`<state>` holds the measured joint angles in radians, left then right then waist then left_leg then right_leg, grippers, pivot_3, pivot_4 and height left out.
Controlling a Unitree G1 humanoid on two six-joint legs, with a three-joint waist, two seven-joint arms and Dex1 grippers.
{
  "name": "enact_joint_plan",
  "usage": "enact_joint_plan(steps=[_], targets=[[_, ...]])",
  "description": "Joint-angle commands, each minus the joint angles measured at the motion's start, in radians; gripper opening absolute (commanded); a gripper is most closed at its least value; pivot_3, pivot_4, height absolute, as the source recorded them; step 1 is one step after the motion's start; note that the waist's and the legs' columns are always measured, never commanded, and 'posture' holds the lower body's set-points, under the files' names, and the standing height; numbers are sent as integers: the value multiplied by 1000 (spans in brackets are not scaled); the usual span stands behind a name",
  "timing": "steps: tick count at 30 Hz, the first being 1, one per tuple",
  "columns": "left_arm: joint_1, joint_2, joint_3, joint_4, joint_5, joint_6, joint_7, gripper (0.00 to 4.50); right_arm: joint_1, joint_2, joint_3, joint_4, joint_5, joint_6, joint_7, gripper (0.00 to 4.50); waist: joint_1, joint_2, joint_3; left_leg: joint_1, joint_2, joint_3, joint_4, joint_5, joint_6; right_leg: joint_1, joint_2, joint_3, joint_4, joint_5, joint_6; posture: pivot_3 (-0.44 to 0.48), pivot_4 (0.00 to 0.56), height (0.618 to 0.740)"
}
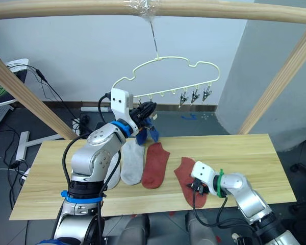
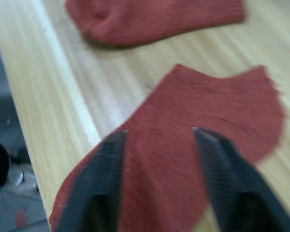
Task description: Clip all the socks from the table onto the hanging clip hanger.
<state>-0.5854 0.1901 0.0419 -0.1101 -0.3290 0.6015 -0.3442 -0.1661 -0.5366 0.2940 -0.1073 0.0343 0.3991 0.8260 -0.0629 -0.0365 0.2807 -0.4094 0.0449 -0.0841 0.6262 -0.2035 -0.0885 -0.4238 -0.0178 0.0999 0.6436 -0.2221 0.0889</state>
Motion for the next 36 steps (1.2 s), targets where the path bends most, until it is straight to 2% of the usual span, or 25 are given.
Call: enact_joint_plan(steps=[1,3,9,17,20,26,31,35,36], targets=[[4,3,-16,20,5,3,-8,134,2,50,-48,-74,41,93,-64,3770,-1,0,0,0,0,0,0,0,0,0,0,0,0,0,0,-38,259,740],[1,4,-16,30,8,-2,-8,134,-6,90,-66,-87,47,156,-117,4474,-1,0,0,0,0,0,0,0,0,0,0,0,0,0,0,-38,259,740],[-9,4,-25,39,9,-11,-9,134,-16,213,-16,-44,-6,233,-257,4474,-1,0,0,-1,0,0,0,0,0,-1,0,0,0,0,-1,-37,260,740],[-2,4,-33,27,8,-4,-14,134,-32,211,54,136,-111,174,-332,4474,-2,0,0,-1,0,0,0,0,0,-2,0,0,0,0,-1,-21,263,740],[1,0,-37,20,7,0,-12,134,-31,222,43,158,-100,183,-332,3899,-2,0,0,0,0,0,0,0,0,-1,0,0,0,0,0,-21,263,740],[-4,0,-36,29,9,-5,-12,134,-24,232,35,179,-86,188,-317,1824,-1,0,0,0,0,0,-1,0,0,0,0,0,0,-1,-1,-20,260,740],[-5,0,-34,29,6,-4,-12,134,-12,196,52,181,-110,121,-287,98,-1,0,0,0,0,0,-1,0,0,-1,0,0,0,-1,-1,-19,258,740],[1,1,-24,19,-11,18,-15,134,-4,143,77,150,-142,1,-264,42,-2,0,0,0,0,0,-1,0,0,-1,0,0,0,-1,-1,-19,258,740],[-8,-3,-6,26,-51,75,-24,134,10,106,87,105,-157,-71,-243,42,-2,0,0,0,0,0,-1,0,0,-1,0,0,0,-1,-1,-17,256,740]])
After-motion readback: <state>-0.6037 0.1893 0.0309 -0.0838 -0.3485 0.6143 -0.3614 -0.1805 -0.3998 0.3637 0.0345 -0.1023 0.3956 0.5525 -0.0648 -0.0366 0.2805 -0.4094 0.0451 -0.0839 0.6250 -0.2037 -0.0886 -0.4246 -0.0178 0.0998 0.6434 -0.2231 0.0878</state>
